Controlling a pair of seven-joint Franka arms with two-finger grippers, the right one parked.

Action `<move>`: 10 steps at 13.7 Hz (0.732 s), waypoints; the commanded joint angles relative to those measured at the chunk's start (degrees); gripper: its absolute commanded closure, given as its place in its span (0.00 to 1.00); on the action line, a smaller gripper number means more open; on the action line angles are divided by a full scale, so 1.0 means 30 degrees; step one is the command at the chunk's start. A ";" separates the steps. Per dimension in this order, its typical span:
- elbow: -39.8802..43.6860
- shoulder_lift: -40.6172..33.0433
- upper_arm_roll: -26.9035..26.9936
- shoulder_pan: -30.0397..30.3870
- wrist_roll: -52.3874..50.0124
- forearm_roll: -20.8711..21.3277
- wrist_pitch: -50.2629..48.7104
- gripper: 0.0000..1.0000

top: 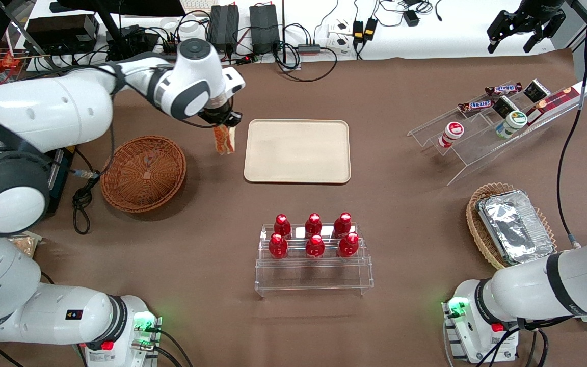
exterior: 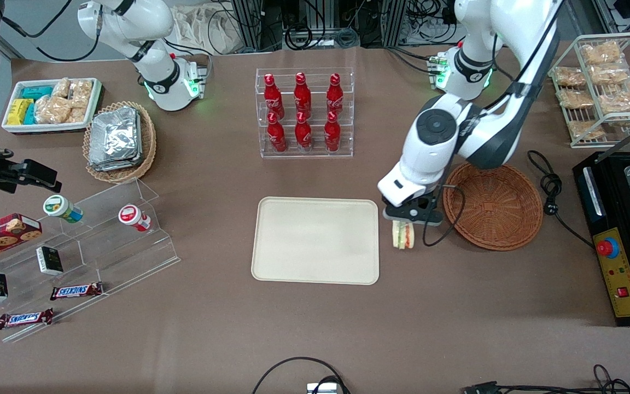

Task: Place sandwich from basket to tray
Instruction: 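Lift the sandwich and carry it toward the beige tray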

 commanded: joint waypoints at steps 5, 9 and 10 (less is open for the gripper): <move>0.4876 0.4907 0.0060 -0.1945 -0.1958 0.1906 -0.1005 0.95; 0.6079 0.6607 0.0090 -0.2678 -0.2133 0.2286 -0.0976 0.95; 0.6283 0.6958 0.0090 -0.2738 -0.2424 0.2548 -0.0976 0.95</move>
